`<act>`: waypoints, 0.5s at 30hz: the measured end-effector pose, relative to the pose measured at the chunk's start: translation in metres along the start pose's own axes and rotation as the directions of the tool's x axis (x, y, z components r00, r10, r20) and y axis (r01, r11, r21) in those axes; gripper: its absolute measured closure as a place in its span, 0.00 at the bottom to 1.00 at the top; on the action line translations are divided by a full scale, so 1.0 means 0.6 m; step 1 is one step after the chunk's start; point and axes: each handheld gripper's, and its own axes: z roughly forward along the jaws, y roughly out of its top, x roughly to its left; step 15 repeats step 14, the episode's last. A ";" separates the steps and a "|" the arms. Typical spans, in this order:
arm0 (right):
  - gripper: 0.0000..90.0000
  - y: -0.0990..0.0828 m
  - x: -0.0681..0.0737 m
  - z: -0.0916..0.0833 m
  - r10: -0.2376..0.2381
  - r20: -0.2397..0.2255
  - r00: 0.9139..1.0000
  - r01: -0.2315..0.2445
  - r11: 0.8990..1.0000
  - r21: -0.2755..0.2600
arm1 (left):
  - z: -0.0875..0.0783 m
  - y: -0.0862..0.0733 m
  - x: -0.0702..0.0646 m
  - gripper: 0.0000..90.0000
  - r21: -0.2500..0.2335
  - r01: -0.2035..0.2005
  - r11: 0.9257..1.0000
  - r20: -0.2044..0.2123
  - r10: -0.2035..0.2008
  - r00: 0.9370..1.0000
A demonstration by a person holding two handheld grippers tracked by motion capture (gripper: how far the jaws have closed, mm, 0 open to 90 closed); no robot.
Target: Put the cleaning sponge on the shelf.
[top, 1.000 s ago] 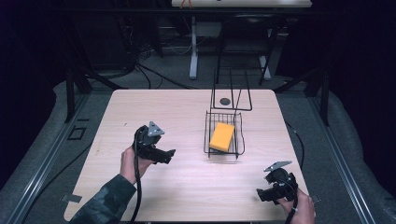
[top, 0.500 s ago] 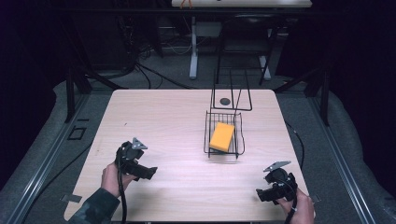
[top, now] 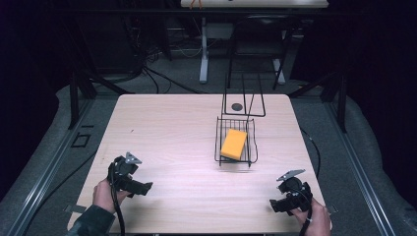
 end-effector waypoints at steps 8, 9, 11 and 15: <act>0.15 0.000 0.001 0.000 0.002 -0.003 1.000 -0.002 1.000 -0.008 | 0.012 -0.002 -0.003 0.03 0.031 -0.029 0.999 0.023 0.028 0.999; 0.15 0.000 0.000 0.000 0.000 -0.002 1.000 0.000 1.000 -0.008 | 0.013 -0.002 -0.003 0.03 0.035 -0.028 0.999 0.026 0.027 0.999; 0.15 -0.001 0.000 0.000 0.003 -0.004 1.000 -0.004 1.000 -0.011 | 0.013 -0.002 -0.004 0.03 0.040 -0.032 0.999 0.024 0.031 0.999; 0.15 -0.002 -0.001 0.000 0.003 -0.005 1.000 -0.003 1.000 -0.022 | 0.012 -0.001 -0.005 0.03 0.035 -0.031 0.999 0.027 0.030 0.999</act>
